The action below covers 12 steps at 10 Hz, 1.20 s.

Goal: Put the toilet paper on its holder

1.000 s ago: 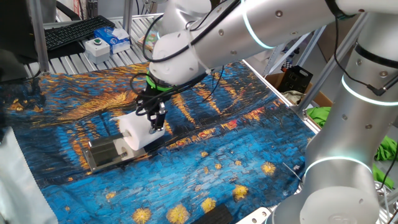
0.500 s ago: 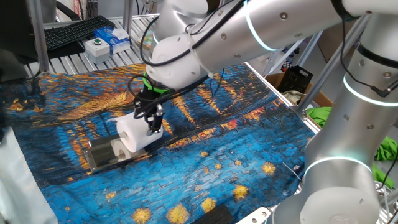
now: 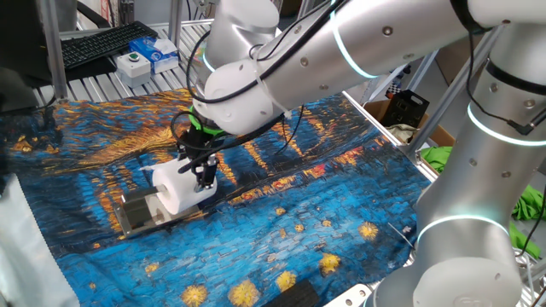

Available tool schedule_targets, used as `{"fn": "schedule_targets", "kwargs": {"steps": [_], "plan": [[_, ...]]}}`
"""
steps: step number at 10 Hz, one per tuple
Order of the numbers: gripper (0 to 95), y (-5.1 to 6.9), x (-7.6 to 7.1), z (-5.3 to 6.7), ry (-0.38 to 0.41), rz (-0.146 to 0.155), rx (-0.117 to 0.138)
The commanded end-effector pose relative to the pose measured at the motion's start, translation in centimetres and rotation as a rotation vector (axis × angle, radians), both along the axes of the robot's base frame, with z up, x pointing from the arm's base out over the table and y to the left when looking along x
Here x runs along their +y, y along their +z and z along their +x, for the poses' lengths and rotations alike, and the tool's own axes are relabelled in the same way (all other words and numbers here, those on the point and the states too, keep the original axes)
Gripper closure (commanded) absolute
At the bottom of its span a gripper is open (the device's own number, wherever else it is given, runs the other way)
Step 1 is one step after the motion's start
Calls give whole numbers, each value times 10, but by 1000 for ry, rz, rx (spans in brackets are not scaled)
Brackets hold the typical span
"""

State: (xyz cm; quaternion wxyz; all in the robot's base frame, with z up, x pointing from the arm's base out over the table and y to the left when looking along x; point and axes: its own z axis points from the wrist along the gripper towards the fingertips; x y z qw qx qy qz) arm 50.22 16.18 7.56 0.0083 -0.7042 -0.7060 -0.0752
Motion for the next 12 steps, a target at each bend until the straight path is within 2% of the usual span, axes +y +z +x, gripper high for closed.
{"fn": "schedule_targets", "kwargs": {"steps": [1, 5, 7, 10, 12], "plan": [[950, 1, 3, -4, -6, 2, 0], [950, -4, 25, -18, -28, 7, -2], [950, 2, 30, -26, -37, 20, -3], [950, -5, 41, -32, -69, 17, -8], [950, -7, 41, -35, -72, 26, -9]]}}
